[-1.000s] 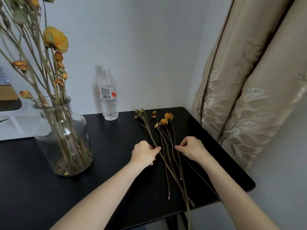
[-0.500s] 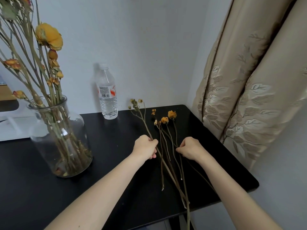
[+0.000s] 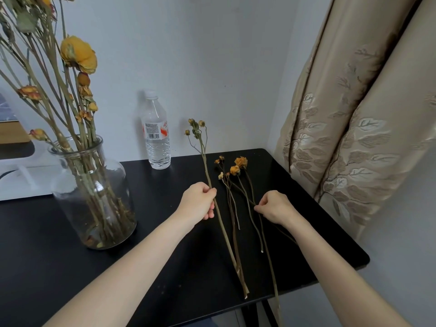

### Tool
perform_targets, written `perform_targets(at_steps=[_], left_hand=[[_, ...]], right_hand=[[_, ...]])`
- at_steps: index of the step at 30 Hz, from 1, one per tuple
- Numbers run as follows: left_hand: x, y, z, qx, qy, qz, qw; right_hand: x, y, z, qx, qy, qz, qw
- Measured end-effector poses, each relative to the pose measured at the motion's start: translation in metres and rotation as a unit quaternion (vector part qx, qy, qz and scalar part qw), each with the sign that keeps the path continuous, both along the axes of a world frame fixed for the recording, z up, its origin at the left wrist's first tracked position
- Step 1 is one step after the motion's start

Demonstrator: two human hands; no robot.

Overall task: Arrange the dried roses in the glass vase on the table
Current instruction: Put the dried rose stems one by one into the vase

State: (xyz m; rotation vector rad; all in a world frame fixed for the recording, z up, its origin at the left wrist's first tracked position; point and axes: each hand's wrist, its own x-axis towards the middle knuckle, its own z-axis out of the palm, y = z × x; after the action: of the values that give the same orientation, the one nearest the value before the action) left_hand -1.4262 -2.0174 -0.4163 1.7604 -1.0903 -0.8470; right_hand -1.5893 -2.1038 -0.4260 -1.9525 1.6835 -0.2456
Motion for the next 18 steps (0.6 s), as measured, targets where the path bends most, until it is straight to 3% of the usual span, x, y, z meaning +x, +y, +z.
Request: perform_targets(at_steps=[18], left_hand=[[0.009, 0.011, -0.011, 0.014, -0.036, -0.007, 0.999]], right_hand=[[0.012, 0.001, -0.001, -0.007, -0.008, 0.021, 1.000]])
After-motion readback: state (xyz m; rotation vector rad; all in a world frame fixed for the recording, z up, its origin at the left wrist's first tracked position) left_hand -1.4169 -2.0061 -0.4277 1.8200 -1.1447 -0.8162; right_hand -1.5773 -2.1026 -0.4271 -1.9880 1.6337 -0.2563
